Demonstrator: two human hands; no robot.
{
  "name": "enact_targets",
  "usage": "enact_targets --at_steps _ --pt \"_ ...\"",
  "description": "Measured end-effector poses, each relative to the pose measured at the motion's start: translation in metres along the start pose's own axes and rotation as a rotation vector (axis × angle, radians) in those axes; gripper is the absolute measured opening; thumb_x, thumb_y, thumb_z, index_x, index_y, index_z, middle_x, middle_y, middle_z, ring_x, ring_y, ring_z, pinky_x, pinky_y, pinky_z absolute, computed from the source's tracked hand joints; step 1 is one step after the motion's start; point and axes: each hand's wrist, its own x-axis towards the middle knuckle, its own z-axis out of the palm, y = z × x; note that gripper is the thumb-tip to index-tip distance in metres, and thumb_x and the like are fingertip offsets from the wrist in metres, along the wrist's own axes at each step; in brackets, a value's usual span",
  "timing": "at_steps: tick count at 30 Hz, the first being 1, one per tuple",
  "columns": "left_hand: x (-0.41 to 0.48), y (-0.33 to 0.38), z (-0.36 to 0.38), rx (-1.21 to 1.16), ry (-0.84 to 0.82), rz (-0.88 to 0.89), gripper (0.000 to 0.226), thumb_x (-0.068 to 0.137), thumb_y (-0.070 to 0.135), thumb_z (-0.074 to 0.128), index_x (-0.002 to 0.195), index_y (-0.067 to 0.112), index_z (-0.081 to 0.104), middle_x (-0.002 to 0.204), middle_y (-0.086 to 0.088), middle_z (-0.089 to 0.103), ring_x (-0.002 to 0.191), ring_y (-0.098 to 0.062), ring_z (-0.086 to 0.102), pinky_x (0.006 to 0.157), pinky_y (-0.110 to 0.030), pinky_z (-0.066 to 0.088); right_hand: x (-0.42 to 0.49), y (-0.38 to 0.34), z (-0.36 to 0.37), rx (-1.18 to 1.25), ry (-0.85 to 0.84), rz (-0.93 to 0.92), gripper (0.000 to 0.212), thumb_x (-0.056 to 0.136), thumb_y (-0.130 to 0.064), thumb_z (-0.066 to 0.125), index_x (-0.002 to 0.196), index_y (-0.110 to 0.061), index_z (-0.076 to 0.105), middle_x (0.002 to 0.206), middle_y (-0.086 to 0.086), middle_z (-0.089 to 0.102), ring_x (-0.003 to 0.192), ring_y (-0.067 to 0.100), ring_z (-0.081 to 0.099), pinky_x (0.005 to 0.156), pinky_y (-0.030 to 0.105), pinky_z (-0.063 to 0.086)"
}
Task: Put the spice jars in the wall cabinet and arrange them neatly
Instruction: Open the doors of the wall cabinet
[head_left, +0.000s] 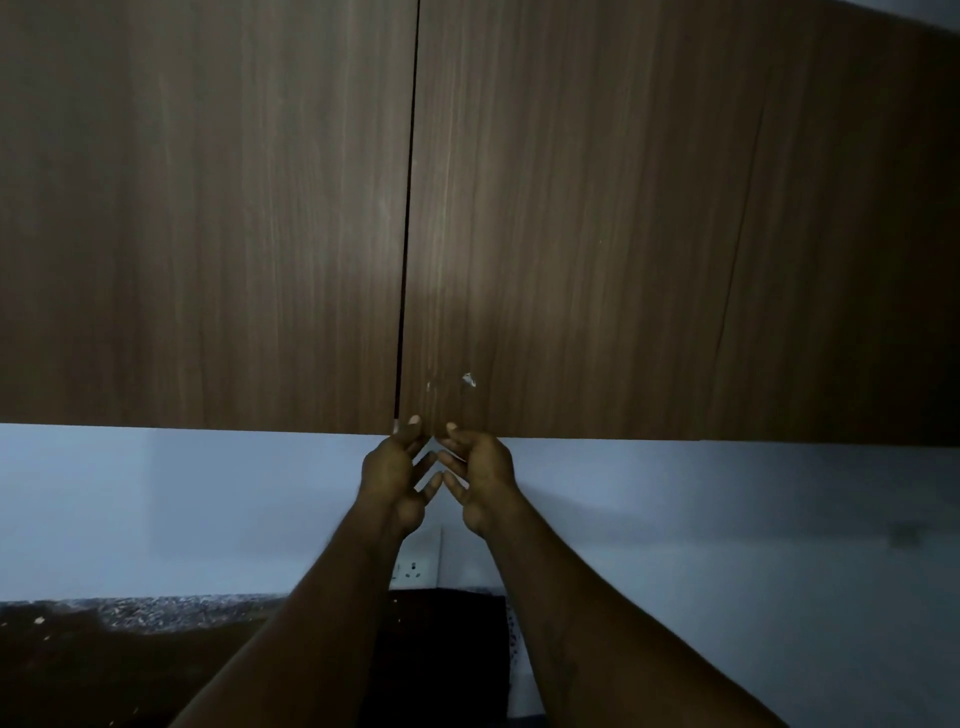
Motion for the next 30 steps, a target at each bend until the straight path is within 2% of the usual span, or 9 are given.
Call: enact_targets --at_steps 3,6,8,10,13,17,19,24,30 --pt "-0.004 -0.001 0.0 -0.029 -0.035 -0.025 0.036 0.092 0.051 0.065 0.113 0.023 0.07 0.116 0.0 0.071 0.112 -0.025 0.063 0.099 -0.045 0.05 -0.007 -0.002 -0.001 -0.127 0.046 -0.043 0.022 0.095 -0.036 0.068 0.107 -0.019 0.074 0.106 -0.001 0.077 0.102 0.017 0.071 0.082 0.035 0.056" --pt "-0.013 0.001 0.002 -0.082 -0.049 -0.045 0.06 0.089 0.069 0.054 0.123 0.021 0.066 0.121 -0.005 0.068 0.113 -0.027 0.063 0.099 -0.045 0.051 -0.019 -0.009 0.001 -0.462 0.216 -0.21 0.035 0.091 -0.055 0.066 0.092 -0.02 0.07 0.087 -0.001 0.077 0.085 0.018 0.074 0.086 0.041 0.06" --pt "-0.019 0.002 0.003 -0.076 -0.025 -0.045 0.071 0.087 0.076 0.048 0.131 0.021 0.062 0.125 -0.006 0.066 0.115 -0.028 0.061 0.102 -0.046 0.049 -0.032 -0.018 0.003 -0.681 0.287 -0.382 0.037 0.087 -0.063 0.065 0.087 -0.026 0.063 0.083 -0.007 0.072 0.081 0.015 0.07 0.082 0.04 0.059" --pt "-0.031 0.003 0.003 -0.017 -0.023 -0.028 0.072 0.088 0.077 0.046 0.134 0.023 0.06 0.126 -0.006 0.066 0.117 -0.027 0.059 0.102 -0.045 0.048 -0.051 -0.028 0.008 -0.869 0.295 -0.57 0.037 0.087 -0.064 0.064 0.084 -0.028 0.058 0.078 -0.012 0.066 0.074 0.008 0.064 0.07 0.032 0.054" --pt "-0.058 0.009 0.007 0.14 -0.056 0.036 0.054 0.093 0.065 0.049 0.127 0.027 0.064 0.116 -0.003 0.072 0.11 -0.024 0.063 0.097 -0.044 0.051 -0.083 -0.047 0.024 -1.037 0.274 -0.816 0.033 0.089 -0.059 0.065 0.085 -0.028 0.056 0.07 -0.01 0.06 0.065 0.006 0.058 0.056 0.025 0.041" --pt "-0.095 0.032 0.012 0.267 -0.149 0.112 0.033 0.102 0.038 0.048 0.114 0.016 0.07 0.101 -0.006 0.077 0.093 -0.022 0.071 0.066 -0.033 0.059 -0.127 -0.069 0.045 -1.222 0.271 -1.255 0.022 0.089 -0.03 0.075 0.088 -0.015 0.059 0.078 -0.004 0.058 0.068 0.013 0.052 0.06 0.026 0.036" --pt "-0.115 0.044 0.016 0.312 -0.208 0.114 0.029 0.105 0.027 0.047 0.116 0.008 0.066 0.105 -0.014 0.073 0.091 -0.026 0.07 0.061 -0.032 0.059 -0.148 -0.076 0.048 -1.44 0.355 -1.393 0.014 0.087 -0.019 0.072 0.096 -0.016 0.062 0.089 -0.001 0.063 0.077 0.016 0.054 0.061 0.029 0.041" --pt "-0.153 0.05 0.025 0.559 -0.3 0.242 0.014 0.097 0.013 0.056 0.096 0.009 0.069 0.088 -0.013 0.075 0.081 -0.028 0.073 0.071 -0.037 0.062 -0.192 -0.091 0.028 -1.805 0.487 -1.341 0.035 0.074 -0.012 0.07 0.109 -0.016 0.065 0.103 0.003 0.065 0.089 0.024 0.054 0.064 0.031 0.039" --pt "-0.185 0.036 0.051 0.677 -0.498 0.259 0.015 0.092 0.008 0.06 0.088 0.007 0.075 0.078 -0.01 0.076 0.073 -0.024 0.076 0.071 -0.038 0.064 -0.236 -0.111 -0.006 -1.9 0.63 -1.292 0.024 0.083 -0.019 0.068 0.106 -0.016 0.068 0.098 0.004 0.062 0.086 0.024 0.055 0.063 0.034 0.048"
